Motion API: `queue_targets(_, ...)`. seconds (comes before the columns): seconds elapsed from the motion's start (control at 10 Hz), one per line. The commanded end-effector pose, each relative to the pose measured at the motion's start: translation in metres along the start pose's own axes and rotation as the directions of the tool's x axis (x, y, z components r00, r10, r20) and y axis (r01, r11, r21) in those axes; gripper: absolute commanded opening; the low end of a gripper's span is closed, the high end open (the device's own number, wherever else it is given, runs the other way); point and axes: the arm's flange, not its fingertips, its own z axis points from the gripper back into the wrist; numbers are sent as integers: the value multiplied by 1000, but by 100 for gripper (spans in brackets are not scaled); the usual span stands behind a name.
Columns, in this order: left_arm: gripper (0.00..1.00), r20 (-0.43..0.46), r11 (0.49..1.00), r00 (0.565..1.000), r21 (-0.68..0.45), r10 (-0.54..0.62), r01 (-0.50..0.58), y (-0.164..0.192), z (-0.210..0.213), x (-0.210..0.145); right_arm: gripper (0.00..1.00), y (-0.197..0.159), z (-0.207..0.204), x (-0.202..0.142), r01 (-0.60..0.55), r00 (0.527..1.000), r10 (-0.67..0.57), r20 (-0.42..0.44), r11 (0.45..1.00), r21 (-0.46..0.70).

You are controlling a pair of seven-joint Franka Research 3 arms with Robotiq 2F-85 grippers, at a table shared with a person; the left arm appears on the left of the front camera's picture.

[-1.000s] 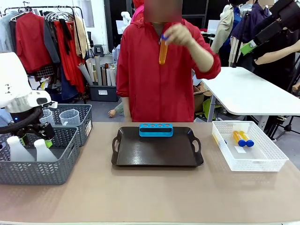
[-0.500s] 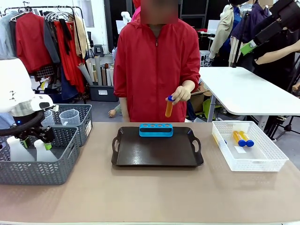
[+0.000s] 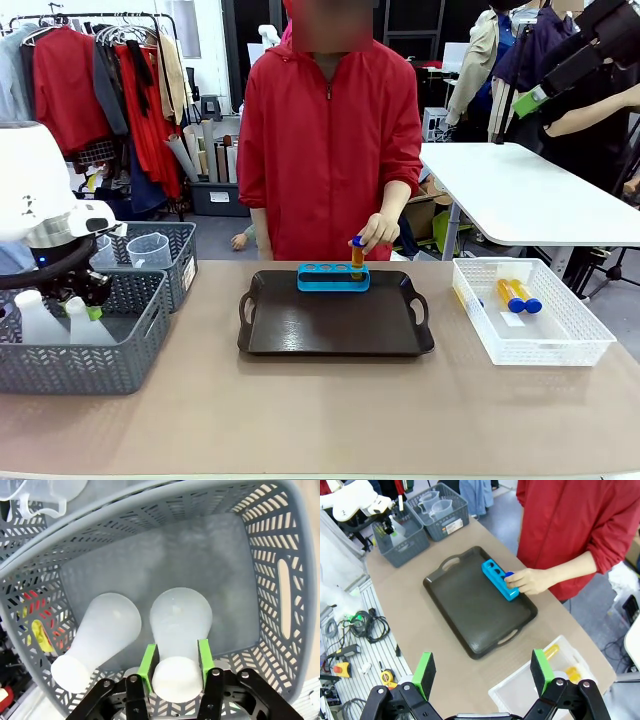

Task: Prepare the laboratory tools.
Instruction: Pick up one Small flask and place it on the Handle tray.

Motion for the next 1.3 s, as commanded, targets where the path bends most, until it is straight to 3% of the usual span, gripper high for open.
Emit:
queue_targets(0.0,0,15,1000,1000,19,13,-13,-3,4,-6,100,1,1,1,-5,1000,5,7,1000,5)
queue_targets(0.2,0,41,1000,999,13,0,0,0,30,-12,100,1,1,1,-5,1000,5,7,1000,5)
queue_targets(0.4,0,53,1000,999,-28,-5,6,4,81,-19,100,1,1,1,-5,1000,5,7,1000,5)
queue_targets(0.7,0,125,995,987,10,-100,100,-3,167,-26,100,1,1,1,-5,1000,5,7,1000,5)
queue_targets(1.0,0,221,959,934,23,-280,283,-31,265,-15,100,1,1,1,-5,1000,5,7,1000,5)
queue_targets(1.2,0,309,900,847,93,-433,426,-63,310,4,100,1,1,1,-5,1000,5,7,1000,5)
